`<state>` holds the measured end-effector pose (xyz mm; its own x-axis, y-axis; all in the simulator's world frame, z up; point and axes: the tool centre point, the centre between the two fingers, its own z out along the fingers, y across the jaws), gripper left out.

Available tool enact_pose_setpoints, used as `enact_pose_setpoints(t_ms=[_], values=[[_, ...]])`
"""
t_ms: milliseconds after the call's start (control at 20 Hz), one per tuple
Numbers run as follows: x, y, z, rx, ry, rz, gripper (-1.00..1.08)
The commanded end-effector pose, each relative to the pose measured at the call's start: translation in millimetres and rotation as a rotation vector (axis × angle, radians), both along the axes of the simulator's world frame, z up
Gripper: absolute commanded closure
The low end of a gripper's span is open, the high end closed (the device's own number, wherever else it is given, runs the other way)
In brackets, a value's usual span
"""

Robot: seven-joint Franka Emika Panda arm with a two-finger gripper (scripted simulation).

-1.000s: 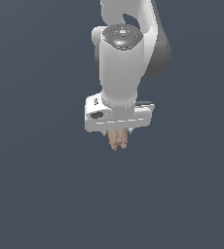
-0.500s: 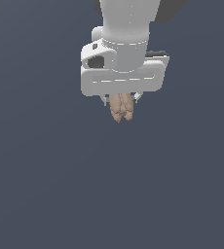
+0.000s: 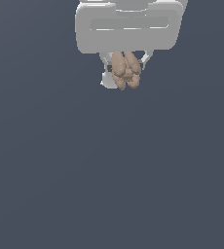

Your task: Pick up the object and move it to a goal position.

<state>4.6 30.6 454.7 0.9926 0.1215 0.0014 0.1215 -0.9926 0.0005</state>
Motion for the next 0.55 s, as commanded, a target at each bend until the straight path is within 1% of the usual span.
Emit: enact_pose_setpoints(t_ms=[0, 250, 500], values=[[-3.0, 0.9, 14.5, 0.0, 0.002, 0.0, 1.08], [-5.3, 2.1, 31.6, 0.0, 0.002, 0.0, 1.08], [-5.8, 2.5, 36.8, 0.0, 0.002, 0.0, 1.08]])
